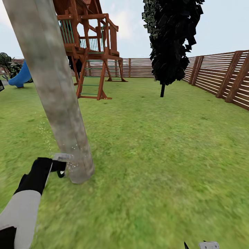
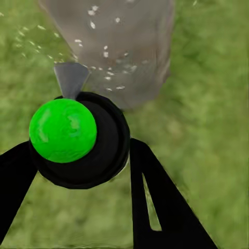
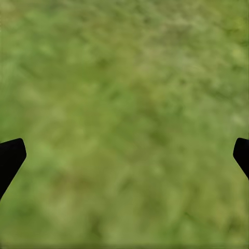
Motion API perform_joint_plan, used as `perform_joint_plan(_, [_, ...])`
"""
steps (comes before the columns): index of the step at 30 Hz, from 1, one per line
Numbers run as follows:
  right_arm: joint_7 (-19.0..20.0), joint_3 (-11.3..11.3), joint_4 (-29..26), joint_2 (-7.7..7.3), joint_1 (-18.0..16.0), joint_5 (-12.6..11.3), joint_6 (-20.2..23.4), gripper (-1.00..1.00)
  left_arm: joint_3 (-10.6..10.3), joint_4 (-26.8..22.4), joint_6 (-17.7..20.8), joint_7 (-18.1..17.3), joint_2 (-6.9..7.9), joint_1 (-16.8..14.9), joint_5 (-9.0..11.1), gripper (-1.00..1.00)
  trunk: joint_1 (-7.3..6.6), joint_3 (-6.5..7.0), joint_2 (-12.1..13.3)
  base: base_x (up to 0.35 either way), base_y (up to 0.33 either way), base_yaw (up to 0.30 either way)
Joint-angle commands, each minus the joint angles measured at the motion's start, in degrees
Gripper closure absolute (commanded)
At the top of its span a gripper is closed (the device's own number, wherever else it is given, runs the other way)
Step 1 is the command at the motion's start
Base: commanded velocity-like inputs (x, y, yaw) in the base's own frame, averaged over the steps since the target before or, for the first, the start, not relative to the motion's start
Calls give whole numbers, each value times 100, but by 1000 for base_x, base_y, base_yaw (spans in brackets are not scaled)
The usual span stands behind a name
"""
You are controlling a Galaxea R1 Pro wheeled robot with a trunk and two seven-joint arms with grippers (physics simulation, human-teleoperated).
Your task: In the garden, pick up the pesticide atomizer on the floor and spray pesticide onto both trees until each tree trunk is fully covered.
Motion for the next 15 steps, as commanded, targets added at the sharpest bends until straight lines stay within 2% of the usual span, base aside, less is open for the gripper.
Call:
perform_joint_plan(1, [0, 0, 0, 0, -2, 0, 0, -100, 7, -9, 34, -60, 208, -3, 56, 100, 0, 0, 0, 0, 0, 0])
perform_joint_plan(2, [0, 0, 0, 0, -2, 0, 0, -100, 1, -21, 50, -316, 368, -11, 50, 100, 0, 0, 0, 0, 0, 0])
perform_joint_plan(3, [0, 0, 0, 0, -1, 0, 0, -100, -10, -87, 58, -558, 371, -14, 41, 100, 0, 0, 0, 0, 0, 0])
perform_joint_plan(4, [0, 0, 0, 0, -3, 0, 0, -100, -59, -209, 66, -689, 349, -15, 42, 100, 0, 0, 0, 0, 0, 0])
perform_joint_plan(6, [0, 0, 0, 0, -2, 0, 0, -100, -298, -443, 163, -781, 202, -15, 46, 100, 0, 0, 0, 0, 0, 0])
perform_joint_plan(7, [0, 0, 0, 0, -1, 0, 0, -100, -454, -655, 438, -811, 120, -15, 46, 100, 0, 0, 0, 0, 0, 0])
perform_joint_plan(9, [0, 0, 0, 0, 1, 0, 0, -100, -513, -880, 755, -892, 196, -20, 45, 100, 0, 0, 0, 0, 0, 0])
perform_joint_plan(11, [0, 0, 0, 0, -3, 0, 0, -100, -511, -940, 835, -1180, 597, -66, 48, 100, 0, 0, 0, 0, 0, 0])
perform_joint_plan(12, [0, 0, 0, 0, -4, 0, 0, -100, -514, -957, 859, -1510, 818, -123, 47, 100, 0, 0, 0, 0, 0, 0])
perform_joint_plan(14, [0, 0, 0, 0, -3, 0, 0, -100, -563, -1054, 884, -1665, 760, -177, 51, 100, 0, 0, 0, 0, 0, 0])
perform_joint_plan(15, [0, 0, 0, 0, -1, 0, 0, -100, -577, -1226, 963, -1685, 597, -185, 49, 100, 0, 0, 0, 0, 0, 0])
